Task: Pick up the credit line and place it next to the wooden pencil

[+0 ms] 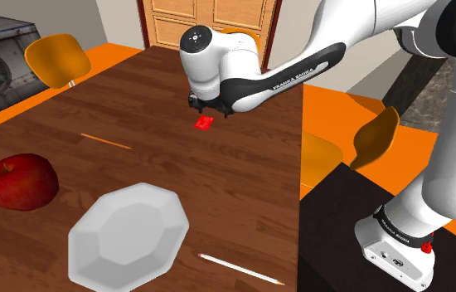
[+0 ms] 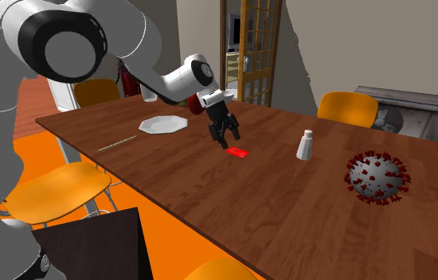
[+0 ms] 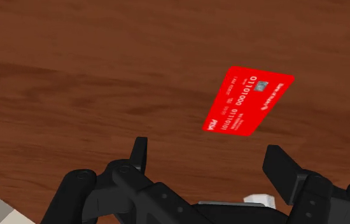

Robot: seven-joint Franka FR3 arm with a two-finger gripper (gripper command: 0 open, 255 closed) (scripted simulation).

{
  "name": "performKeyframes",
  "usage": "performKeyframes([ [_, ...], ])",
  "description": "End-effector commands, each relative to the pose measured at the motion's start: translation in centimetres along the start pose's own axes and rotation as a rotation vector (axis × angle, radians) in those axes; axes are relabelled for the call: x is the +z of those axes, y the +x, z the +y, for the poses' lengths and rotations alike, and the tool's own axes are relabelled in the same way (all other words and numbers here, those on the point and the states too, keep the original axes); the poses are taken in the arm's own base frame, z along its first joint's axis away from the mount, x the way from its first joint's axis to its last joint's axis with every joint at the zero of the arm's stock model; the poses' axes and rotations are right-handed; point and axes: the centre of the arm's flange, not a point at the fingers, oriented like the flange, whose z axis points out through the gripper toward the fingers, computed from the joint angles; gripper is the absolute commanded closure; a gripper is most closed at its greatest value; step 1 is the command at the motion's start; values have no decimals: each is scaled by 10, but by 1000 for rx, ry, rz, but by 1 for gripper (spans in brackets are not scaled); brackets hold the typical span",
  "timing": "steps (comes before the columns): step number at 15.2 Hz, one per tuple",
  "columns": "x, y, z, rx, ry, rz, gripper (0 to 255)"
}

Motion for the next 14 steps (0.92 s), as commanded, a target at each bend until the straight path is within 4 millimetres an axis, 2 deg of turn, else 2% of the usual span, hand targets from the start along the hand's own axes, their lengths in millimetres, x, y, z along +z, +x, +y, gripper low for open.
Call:
performKeyframes([
  [1,12,2,-25,42,-14,30,0],
  [2,19,2,-38,61,-20,43,0],
  [3,19,3,-38,62,-21,44,0],
  [10,59,4,-37,62,-21,44,0],
  [14,59,4,-37,62,-21,44,0],
])
